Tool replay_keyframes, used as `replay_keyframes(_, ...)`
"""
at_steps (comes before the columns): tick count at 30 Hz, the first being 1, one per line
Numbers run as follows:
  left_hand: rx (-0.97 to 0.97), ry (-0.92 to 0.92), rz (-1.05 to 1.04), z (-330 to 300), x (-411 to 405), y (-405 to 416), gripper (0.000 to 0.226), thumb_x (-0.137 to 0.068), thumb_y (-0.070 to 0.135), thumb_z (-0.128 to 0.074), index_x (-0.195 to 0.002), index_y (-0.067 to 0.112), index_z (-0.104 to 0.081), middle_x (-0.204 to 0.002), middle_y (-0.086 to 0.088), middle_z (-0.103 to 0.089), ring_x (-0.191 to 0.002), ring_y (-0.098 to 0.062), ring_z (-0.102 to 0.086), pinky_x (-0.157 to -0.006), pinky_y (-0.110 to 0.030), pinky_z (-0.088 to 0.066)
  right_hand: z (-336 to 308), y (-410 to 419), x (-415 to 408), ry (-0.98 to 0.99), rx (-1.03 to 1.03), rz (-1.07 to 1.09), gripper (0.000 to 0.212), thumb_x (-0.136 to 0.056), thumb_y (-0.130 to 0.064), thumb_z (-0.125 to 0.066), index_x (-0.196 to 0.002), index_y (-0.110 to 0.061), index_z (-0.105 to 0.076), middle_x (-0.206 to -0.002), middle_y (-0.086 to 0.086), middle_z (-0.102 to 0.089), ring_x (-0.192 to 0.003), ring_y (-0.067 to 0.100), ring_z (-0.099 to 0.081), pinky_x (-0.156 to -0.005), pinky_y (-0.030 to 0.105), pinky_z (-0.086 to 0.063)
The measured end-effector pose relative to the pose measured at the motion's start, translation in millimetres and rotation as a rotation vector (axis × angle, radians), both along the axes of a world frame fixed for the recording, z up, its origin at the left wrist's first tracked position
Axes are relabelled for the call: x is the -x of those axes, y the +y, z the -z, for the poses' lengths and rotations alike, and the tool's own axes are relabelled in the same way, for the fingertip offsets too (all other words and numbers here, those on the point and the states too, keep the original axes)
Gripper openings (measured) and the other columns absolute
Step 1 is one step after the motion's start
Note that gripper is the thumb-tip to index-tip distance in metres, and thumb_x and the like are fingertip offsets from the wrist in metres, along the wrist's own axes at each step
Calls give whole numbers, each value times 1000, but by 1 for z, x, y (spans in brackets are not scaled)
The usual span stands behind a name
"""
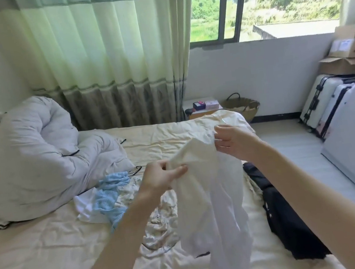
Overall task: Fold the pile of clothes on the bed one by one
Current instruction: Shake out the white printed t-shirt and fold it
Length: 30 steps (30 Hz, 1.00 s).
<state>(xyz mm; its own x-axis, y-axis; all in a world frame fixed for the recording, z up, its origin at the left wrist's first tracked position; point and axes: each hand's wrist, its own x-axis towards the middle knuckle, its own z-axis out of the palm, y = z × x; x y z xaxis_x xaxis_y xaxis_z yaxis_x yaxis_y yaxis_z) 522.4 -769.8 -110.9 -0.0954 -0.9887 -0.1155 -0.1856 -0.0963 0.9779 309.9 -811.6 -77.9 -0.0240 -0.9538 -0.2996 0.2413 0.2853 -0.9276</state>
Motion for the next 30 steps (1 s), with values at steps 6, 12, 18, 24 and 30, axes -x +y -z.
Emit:
replay_keyframes(6, 31, 21, -70, -62, 30, -20, 28, -80, 10, -73, -96, -10, -64, -91, -23, -67, -81, -32, -67, -72, -38, -57, -11, 57, -7, 594, 337, -248, 27, -80, -41, -70, -103, -31, -59, -107, -7, -63, -94, 7, -61, -74, 20, -51)
replay_keyframes(12, 178, -70, -8, -83, 59, -18, 20, -84, 16, -70, -71, 1, -64, -74, -17, -64, -68, -26, -62, -66, -34, -54, -2, 66, -23, 724, 456, -47, 31, -88, -12, -63, -59, -14, -52, -59, -3, -49, -58, 14, -42, -52, 22, -31)
replay_keyframes(18, 149, -193, 284, -86, 19, -13, 26, -83, 32, -69, -90, 8, -62, -73, 2, -61, -64, -10, -57, -53, -16, -42, -35, 54, -4, 425, 334, -81, 28, -96, -14, -51, -111, 8, -60, -94, 23, -57, -87, 25, -50, -78, 39, -43)
replay_keyframes(24, 247, -393, 240, -90, -23, -11, 10, -83, 7, -69, -85, 16, -66, -77, -1, -63, -69, -10, -55, -60, -13, -43, -56, 24, 0, 412, 330, -97, 19, -94, -11, -51, -90, -2, -67, -79, 8, -57, -73, 20, -52, -63, 23, -41)
replay_keyframes(30, 147, -200, 475, -145, -43, -16, 26, -84, -3, -62, -108, 5, -68, -90, -1, -72, -83, -10, -64, -75, -17, -51, -71, 7, 10, 638, 445, -118, 8, -91, -22, -60, -94, -15, -62, -94, 8, -61, -80, 19, -54, -70, 29, -44)
